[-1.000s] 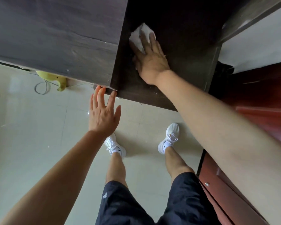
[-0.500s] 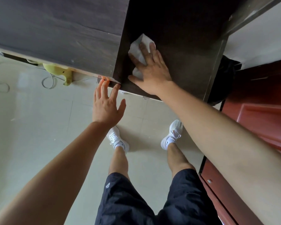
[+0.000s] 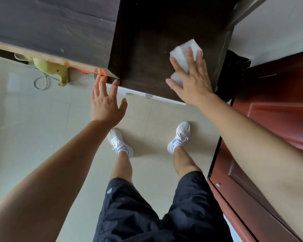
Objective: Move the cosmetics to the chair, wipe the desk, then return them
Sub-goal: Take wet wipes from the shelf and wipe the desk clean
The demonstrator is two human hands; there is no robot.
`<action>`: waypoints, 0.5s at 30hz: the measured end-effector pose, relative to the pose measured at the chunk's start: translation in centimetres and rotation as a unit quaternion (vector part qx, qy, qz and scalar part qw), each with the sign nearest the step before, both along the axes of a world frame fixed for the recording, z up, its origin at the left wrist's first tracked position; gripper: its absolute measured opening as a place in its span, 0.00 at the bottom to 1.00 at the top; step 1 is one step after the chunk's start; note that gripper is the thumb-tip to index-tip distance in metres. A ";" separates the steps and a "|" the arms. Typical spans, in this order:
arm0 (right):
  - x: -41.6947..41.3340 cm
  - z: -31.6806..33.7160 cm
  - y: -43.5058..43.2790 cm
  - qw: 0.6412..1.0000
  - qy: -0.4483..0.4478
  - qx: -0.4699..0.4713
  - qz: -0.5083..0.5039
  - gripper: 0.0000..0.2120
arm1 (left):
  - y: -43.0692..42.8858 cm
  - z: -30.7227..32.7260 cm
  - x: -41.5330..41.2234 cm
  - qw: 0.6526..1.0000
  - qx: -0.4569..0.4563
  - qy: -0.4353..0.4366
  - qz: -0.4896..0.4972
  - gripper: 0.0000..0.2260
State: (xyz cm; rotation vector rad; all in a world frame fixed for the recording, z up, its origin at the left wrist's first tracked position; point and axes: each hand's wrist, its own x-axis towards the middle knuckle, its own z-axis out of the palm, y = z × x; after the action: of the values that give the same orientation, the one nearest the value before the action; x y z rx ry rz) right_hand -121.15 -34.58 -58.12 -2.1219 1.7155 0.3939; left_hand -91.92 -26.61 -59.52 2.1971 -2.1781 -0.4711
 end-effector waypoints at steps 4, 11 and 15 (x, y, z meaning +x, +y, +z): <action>6.6 -0.6 -2.2 0.999 -0.010 -0.031 0.026 0.34 | 0.1 0.2 -0.7 1.000 0.011 -0.014 0.020 0.27; 0.0 -0.7 6.9 0.987 -0.039 -0.044 0.152 0.34 | 0.3 0.7 -1.8 0.997 0.050 -0.024 0.055 0.29; -6.5 -0.3 8.9 0.994 -0.010 -0.037 0.105 0.38 | 0.2 1.1 -2.0 0.997 0.059 -0.021 0.052 0.29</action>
State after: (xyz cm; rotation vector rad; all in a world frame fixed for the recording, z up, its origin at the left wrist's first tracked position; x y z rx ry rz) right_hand -127.69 -25.67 -58.42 -2.3619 1.5226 0.3714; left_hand -93.88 -26.40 -58.43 2.3870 -2.0949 -0.5667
